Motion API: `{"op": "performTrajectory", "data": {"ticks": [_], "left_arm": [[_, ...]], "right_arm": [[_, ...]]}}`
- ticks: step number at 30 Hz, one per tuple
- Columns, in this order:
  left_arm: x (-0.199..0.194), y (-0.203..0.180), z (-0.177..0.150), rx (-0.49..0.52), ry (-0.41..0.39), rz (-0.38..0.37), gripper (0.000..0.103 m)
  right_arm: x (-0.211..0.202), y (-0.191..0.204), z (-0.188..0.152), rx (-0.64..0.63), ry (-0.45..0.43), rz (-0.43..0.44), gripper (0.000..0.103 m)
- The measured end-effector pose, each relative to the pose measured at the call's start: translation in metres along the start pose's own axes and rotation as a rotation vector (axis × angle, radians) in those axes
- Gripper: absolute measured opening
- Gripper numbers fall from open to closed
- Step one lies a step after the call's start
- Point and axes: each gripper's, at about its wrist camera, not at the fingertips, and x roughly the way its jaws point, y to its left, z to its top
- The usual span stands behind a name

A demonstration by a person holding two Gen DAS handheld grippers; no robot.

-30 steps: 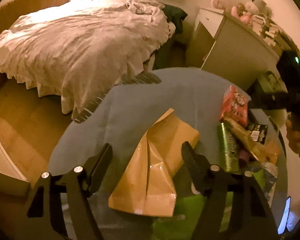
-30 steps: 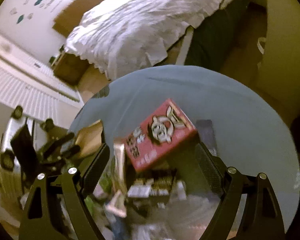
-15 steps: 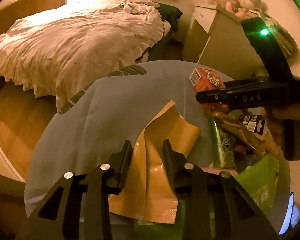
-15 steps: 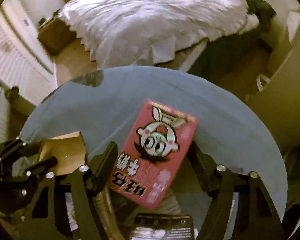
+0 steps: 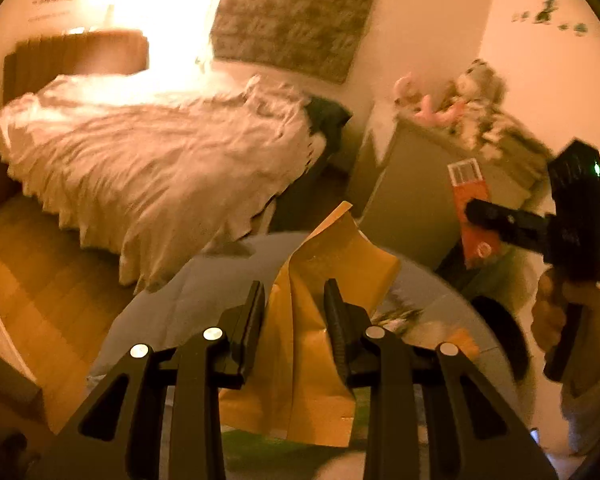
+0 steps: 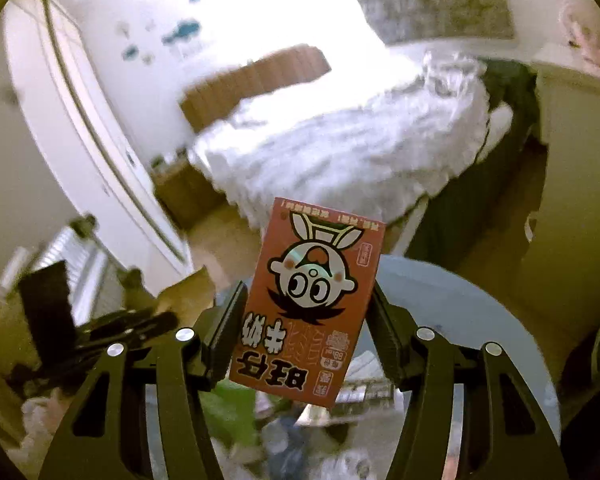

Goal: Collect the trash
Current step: 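Grasp the brown paper bag with left tool while right grasps another red carton, then carry the paper bag and carton to the bin and release both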

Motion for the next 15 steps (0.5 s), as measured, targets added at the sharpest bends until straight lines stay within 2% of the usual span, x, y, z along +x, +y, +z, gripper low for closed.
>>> {"op": "performTrajectory", "data": {"ticks": [5, 9, 15], "left_arm": [[-0.016, -0.060, 0.009, 0.043, -0.041, -0.095, 0.031], [-0.012, -0.118, 0.011, 0.089, -0.044, -0.180, 0.031], [0.022, -0.210, 0.003, 0.159, -0.004, -0.314, 0.031]], "right_arm": [[-0.095, -0.021, -0.023, 0.062, -0.151, -0.023, 0.059], [-0.170, -0.059, -0.051, 0.122, -0.260, -0.145, 0.059], [-0.258, -0.113, -0.097, 0.219, -0.374, -0.311, 0.059]]}}
